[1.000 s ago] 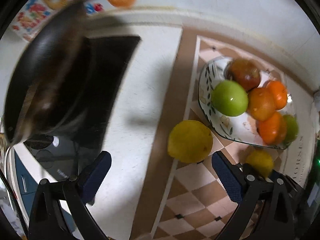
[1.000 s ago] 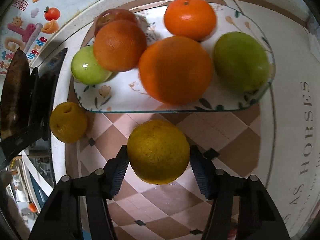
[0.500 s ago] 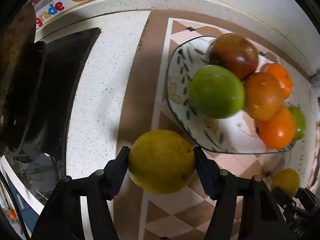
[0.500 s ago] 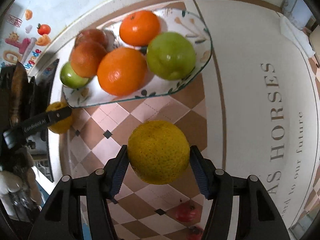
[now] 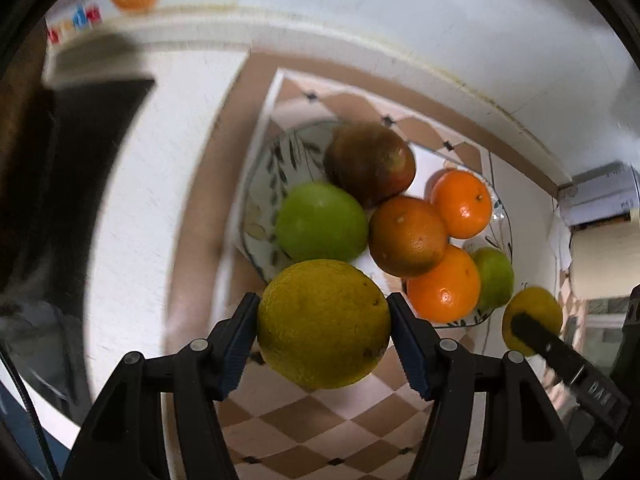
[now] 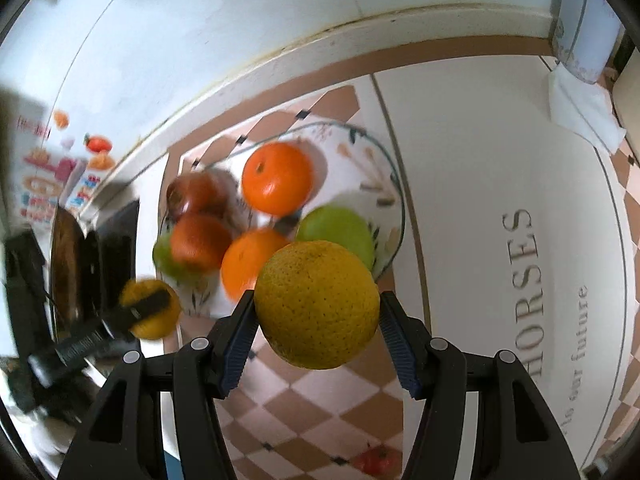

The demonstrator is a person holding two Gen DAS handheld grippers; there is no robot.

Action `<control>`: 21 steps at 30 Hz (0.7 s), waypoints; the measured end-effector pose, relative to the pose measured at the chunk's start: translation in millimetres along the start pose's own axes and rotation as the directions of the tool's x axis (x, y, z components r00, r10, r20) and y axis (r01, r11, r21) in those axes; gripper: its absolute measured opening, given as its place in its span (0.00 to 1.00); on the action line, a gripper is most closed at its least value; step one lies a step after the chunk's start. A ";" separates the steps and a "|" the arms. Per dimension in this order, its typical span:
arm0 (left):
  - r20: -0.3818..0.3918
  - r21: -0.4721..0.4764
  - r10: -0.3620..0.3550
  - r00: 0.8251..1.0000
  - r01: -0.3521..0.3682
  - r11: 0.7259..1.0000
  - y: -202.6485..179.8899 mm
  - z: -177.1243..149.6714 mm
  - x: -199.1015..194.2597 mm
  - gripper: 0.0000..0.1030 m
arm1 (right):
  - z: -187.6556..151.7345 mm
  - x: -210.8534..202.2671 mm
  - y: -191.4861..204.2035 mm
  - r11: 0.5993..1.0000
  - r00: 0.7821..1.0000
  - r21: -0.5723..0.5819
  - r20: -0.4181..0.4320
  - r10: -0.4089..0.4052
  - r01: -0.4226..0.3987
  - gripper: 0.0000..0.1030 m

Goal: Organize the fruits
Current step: 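Carry both lemons onto the white plate and open both tools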

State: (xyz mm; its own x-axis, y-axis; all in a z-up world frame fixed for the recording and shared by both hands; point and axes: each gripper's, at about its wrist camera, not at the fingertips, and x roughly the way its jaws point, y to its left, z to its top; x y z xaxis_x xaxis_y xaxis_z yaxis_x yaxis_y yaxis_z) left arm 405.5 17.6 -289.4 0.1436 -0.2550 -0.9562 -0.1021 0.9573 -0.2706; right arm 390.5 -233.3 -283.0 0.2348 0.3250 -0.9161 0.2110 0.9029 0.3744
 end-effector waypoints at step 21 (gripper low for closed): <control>-0.025 -0.099 -0.055 0.998 0.052 0.994 0.5 7.6 17.3 0.60 | 77.5 50.2 9.1 0.997 0.996 -0.029 -0.044 -0.074 0.073 0.62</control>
State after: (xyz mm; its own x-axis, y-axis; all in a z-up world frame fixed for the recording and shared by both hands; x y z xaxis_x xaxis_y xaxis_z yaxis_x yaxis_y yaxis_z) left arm 415.5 14.7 -305.2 0.1240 -0.3103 -0.9425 -0.1910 0.9246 -0.3296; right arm 477.7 -230.6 -314.5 0.1761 0.2695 -0.9468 0.1997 0.9320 0.3025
